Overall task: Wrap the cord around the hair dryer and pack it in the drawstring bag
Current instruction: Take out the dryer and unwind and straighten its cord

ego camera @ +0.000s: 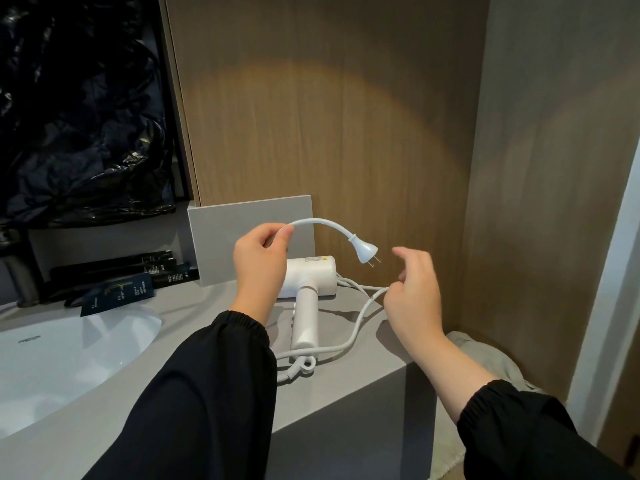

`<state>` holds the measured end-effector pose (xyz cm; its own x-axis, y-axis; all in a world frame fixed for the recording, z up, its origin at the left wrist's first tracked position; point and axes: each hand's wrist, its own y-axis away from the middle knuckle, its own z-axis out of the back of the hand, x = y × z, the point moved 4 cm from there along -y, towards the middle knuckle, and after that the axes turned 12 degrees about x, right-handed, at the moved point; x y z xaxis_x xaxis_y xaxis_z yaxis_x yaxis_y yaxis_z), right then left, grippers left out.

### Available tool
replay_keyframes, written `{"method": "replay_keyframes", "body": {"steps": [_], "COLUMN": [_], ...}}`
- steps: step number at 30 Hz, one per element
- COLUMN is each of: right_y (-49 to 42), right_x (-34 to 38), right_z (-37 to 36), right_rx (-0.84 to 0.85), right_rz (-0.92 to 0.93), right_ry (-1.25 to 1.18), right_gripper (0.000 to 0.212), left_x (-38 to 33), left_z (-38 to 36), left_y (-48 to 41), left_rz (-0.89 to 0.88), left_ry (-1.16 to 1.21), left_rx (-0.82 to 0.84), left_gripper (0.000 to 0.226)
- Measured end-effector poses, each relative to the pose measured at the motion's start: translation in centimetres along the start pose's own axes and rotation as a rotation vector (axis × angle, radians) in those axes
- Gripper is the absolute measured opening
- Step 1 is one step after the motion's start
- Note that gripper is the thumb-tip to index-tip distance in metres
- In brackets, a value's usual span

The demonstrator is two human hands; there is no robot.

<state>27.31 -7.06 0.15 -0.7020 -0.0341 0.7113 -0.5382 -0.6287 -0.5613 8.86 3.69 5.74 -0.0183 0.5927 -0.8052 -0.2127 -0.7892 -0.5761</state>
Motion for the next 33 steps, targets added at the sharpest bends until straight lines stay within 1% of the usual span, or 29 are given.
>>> {"method": "replay_keyframes", "body": {"steps": [2,3,5,7,8,11,13,14,15,17,19,21,23,24,25,27,29,33], "right_y": [0.9,1.3,1.7,1.7,1.5,1.0,0.9,0.9,0.9,1.0,0.8,0.4,0.2,0.2,0.3,0.8,1.2,1.0], "right_x": [0.5,0.8,1.5,2.5,3.1,4.5,5.0,5.0,4.9,4.1,2.7,0.9,-0.7,-1.5,-2.1,-2.9,-2.9,-1.4], "right_z": [1.0,1.2,1.5,1.2,1.0,0.5,0.9,1.4,2.2,4.0,5.7,7.3,8.6,8.9,9.1,8.9,8.4,6.6], "right_rx": [-0.154,-0.196,-0.210,-0.148,-0.100,0.047,0.110,0.114,0.089,-0.015,-0.128,-0.227,-0.303,-0.307,-0.282,-0.191,-0.104,0.121], "right_rz": [0.100,0.148,0.205,0.236,0.252,0.280,0.265,0.258,0.253,0.188,0.061,-0.081,-0.224,-0.283,-0.327,-0.354,-0.321,-0.225], "right_ry": [-0.069,-0.078,-0.074,-0.036,0.020,0.307,0.435,0.436,0.380,0.172,-0.019,-0.134,-0.206,-0.191,-0.145,-0.056,-0.015,0.083], "right_gripper": [0.047,0.045,0.045,0.042,0.040,0.038,0.028,0.021,0.016,0.015,0.021,0.026,0.029,0.029,0.028,0.024,0.020,0.015], "left_x": [-0.2,-0.4,-0.7,-1.1,-1.4,-2.0,-2.3,-2.3,-2.2,-1.5,-0.7,-0.3,-0.5,-0.7,-1.0,-1.5,-1.8,-1.8], "left_z": [-0.5,-0.9,-1.7,-2.4,-2.6,-3.0,-3.0,-3.2,-3.3,-3.9,-4.3,-4.5,-4.5,-4.6,-4.7,-5.0,-5.4,-6.4], "left_y": [0.1,0.2,0.4,0.7,1.0,1.5,1.6,1.7,1.7,1.8,2.0,2.2,2.6,2.8,3.1,3.5,4.1,5.3], "left_rz": [0.001,-0.004,-0.023,-0.049,-0.057,-0.082,-0.092,-0.090,-0.080,-0.037,0.024,0.101,0.145,0.162,0.179,0.185,0.154,0.122], "left_ry": [0.006,0.004,-0.010,-0.020,-0.017,0.007,0.013,0.015,0.014,-0.041,-0.148,-0.230,-0.255,-0.219,-0.162,-0.073,-0.072,-0.131], "left_rx": [0.033,0.053,0.098,0.147,0.172,0.229,0.268,0.300,0.345,0.454,0.588,0.731,0.816,0.826,0.826,0.829,0.849,0.914], "left_gripper": [0.013,0.014,0.017,0.022,0.023,0.022,0.018,0.015,0.012,0.008,0.008,0.005,0.015,0.022,0.030,0.040,0.044,0.044]}}
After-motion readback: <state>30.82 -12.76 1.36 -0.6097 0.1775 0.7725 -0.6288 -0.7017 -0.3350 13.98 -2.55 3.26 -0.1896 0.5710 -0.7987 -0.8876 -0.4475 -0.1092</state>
